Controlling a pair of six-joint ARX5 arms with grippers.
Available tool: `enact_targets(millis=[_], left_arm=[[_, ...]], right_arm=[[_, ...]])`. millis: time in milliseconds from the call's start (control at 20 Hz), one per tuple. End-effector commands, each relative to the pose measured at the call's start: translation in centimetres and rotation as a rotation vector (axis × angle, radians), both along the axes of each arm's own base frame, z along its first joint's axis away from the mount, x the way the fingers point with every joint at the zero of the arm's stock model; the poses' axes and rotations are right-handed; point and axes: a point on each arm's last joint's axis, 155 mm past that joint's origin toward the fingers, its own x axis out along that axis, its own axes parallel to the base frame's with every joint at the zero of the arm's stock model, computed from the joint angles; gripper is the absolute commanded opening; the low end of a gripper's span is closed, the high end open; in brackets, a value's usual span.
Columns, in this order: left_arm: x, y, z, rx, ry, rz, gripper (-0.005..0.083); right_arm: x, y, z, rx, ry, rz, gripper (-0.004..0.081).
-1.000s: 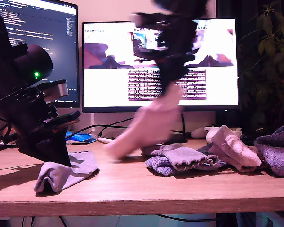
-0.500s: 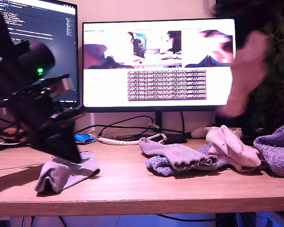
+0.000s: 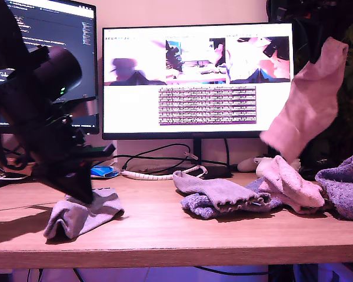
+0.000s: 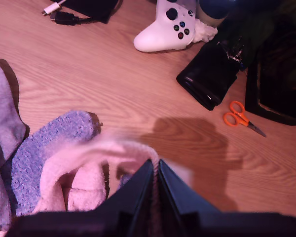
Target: Pair up the socks based on colour and pattern, by placing them on top of one another
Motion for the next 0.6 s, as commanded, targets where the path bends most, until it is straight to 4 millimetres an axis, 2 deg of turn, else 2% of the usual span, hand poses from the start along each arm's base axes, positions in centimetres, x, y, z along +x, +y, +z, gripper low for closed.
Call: enact_targets(millis=[0, 150, 450, 550], left_arm=[[-1.6, 0.2, -3.5, 0.032, 0.088, -0.005, -0.0021], [-2.2, -0.4, -5.2, 0.04, 0.124, -0.022, -0.0021], [-2.3, -1.5, -4.9, 0.022, 0.111, -0.059, -0.0021], [-2.2, -1.4, -4.0, 0.043, 0.092, -0.085, -0.0019]], right_arm=[[0.0, 0.2, -0.1, 0.002, 0.003, 0.001, -0.0013], [0.0, 0.1, -0.2, 0.001, 0.006, 0.001, -0.0013], [-0.2, 0.1, -0.3, -0.001, 0.016, 0.0, -0.0013], [-0.4, 0.0, -0.5, -0.001, 0.024, -0.003, -0.0013]])
